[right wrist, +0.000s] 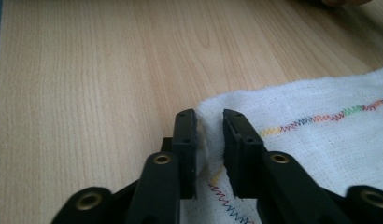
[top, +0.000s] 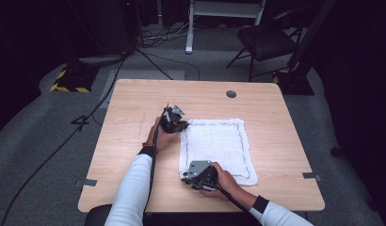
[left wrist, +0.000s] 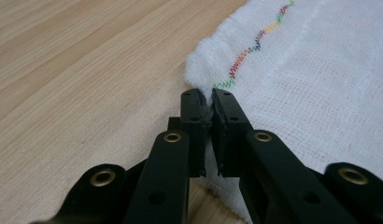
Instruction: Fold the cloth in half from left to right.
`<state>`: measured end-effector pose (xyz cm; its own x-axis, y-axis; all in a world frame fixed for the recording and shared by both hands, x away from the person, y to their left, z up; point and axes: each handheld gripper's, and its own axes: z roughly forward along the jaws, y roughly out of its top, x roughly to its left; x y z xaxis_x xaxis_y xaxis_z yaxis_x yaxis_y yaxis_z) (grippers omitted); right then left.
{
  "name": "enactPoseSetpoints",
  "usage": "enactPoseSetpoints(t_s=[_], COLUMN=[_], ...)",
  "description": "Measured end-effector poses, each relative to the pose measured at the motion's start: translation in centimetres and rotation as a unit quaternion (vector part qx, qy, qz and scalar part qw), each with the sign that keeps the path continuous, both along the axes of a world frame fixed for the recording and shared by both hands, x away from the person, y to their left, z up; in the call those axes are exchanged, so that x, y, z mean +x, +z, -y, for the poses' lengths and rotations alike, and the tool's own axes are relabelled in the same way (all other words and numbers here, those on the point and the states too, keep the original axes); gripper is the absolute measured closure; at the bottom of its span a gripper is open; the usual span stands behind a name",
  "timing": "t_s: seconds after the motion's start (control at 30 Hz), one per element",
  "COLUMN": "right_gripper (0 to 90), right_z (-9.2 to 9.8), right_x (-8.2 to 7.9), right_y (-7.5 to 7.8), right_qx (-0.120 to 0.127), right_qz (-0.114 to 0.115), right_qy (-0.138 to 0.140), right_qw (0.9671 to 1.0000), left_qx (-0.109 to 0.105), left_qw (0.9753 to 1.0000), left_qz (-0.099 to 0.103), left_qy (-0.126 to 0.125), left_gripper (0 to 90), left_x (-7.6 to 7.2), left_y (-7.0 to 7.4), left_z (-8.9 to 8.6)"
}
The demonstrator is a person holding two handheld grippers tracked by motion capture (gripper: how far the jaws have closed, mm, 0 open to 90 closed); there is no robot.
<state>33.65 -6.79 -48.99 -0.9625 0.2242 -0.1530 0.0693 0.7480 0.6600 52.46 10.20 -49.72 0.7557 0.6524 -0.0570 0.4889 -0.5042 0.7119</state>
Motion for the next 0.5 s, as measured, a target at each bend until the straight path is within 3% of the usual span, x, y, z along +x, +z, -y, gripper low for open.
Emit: enactPoseSetpoints(t_s=[0.07, 0.23, 0.5], right_gripper=[81.0, 83.4, 84.0], right_z=[0.0, -0.2, -1.1], right_x=[0.0, 0.3, 0.3], right_y=[0.0, 0.2, 1.2], right_qx=[-0.001, 0.005, 0.023], right_qz=[0.003, 0.003, 0.017], right_qy=[-0.001, -0.002, 0.004], right_qw=[1.0000, 1.0000, 0.9996], left_qx=[0.005, -0.009, -0.010], left_qw=[1.0000, 0.9999, 0.9994], left_qz=[0.001, -0.001, 0.017], left_qy=[0.000, 0.012, 0.028], left_gripper=[84.9, 85.3, 85.6], left_x=[0.0, -0.1, -0.7], left_y=[0.1, 0.7, 2.0], left_z=[-0.2, -1.3, -3.2])
